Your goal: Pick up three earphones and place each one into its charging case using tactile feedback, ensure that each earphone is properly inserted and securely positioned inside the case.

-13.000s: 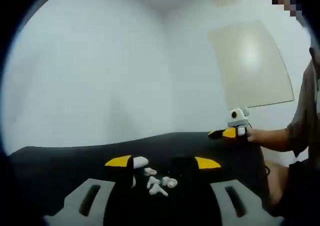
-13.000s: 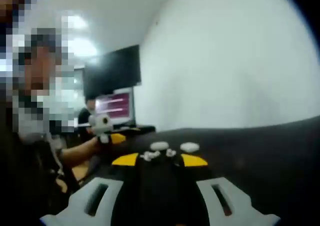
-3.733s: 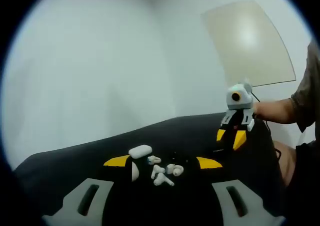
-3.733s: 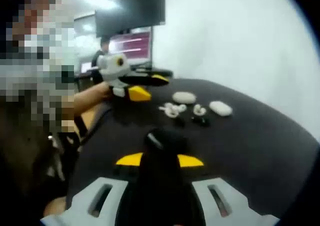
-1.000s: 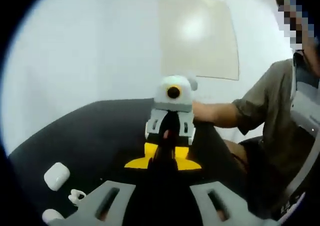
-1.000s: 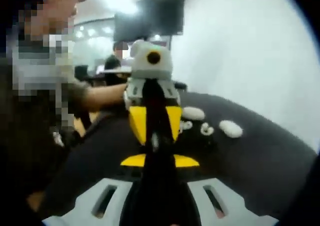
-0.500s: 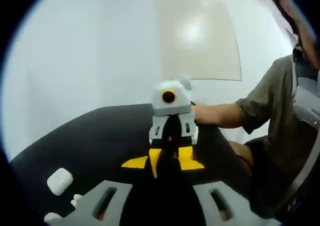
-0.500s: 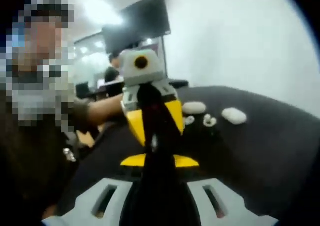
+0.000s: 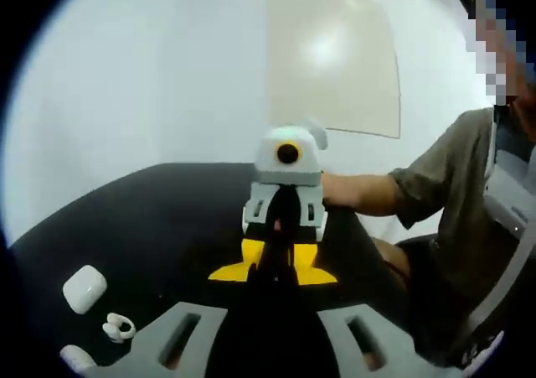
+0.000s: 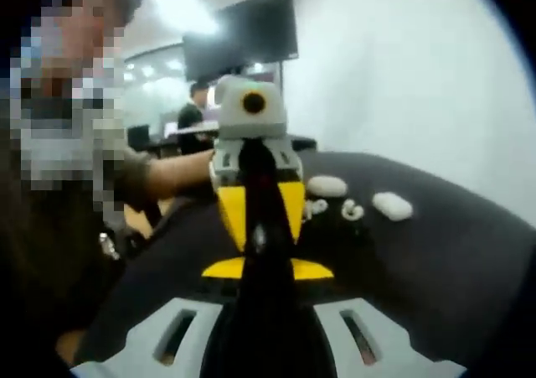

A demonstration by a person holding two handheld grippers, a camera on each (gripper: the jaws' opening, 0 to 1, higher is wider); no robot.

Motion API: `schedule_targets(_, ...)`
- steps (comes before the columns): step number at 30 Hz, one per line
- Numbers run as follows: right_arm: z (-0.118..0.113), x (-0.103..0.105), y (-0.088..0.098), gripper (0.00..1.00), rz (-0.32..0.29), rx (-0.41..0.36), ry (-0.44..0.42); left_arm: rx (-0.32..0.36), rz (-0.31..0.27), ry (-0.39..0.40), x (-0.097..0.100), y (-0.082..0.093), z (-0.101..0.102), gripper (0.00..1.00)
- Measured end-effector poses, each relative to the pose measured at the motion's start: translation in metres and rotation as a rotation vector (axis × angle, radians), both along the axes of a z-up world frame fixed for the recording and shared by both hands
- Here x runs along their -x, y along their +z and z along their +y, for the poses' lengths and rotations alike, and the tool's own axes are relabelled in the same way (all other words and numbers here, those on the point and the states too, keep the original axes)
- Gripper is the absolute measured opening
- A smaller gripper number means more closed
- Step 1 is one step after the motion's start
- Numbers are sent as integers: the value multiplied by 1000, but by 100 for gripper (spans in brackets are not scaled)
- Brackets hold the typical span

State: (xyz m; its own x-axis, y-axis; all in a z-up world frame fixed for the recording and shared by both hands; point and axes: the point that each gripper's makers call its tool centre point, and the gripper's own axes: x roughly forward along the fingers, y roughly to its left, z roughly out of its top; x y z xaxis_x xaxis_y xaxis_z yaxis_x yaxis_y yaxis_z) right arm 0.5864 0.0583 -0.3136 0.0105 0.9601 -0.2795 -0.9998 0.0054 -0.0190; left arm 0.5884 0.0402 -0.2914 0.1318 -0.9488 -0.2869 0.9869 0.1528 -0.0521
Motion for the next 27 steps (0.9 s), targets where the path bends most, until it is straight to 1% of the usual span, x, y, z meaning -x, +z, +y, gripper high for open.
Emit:
schedule_targets(2,0,0,0,19,-15,0,4,2,20,0,0,0,0,13)
schedule_targets(5,0,1,0,19,-19,-1,10,7,39,-1,2,1,0,13)
schedule_targets(8,0,0,0,20,-22,-3,3,11,52,7,-3,2,3,13)
schedule_targets(9,-1,-1,-4,20,-20,15,-1,11,55,10,-4,2,4,13)
schedule_targets(10,-4,-3,-10,20,-13,54,-12,11,56,16,-4,2,5,13)
schedule_targets(11,1,-2,-4,20,-8,14,-9,12,57,22,-5,3,6,13)
schedule_targets(12,1,-3,-5,20,-7,30,-13,13,60,23,-5,3,7,13)
schedule_targets(14,-1,-1,-5,19,-4,29,-4,11,63,22,-6,3,6,13)
schedule_targets(17,1,-1,-1,20,23,3,-5,10,58,20,-6,4,4,13)
schedule_targets(18,2,-1,3,20,46,-15,-12,9,58,21,-7,4,4,13)
schedule_targets(19,1,-1,4,20,51,-15,-9,10,58,19,-7,4,4,13)
schedule_targets(20,1,1,3,19,47,-13,-2,10,70,16,-6,5,4,13)
schedule_targets(21,1,2,3,19,-8,-5,15,11,88,10,-5,4,4,13)
schedule_targets(22,2,3,3,19,-35,-4,17,15,98,9,-5,5,4,13)
schedule_targets(23,3,5,3,19,-62,-5,30,39,153,4,-3,9,3,13)
schedule_targets(24,3,5,2,19,-80,2,30,36,178,5,-2,8,4,13)
schedule_targets(27,2,3,2,18,-87,1,25,39,173,10,-4,8,4,13)
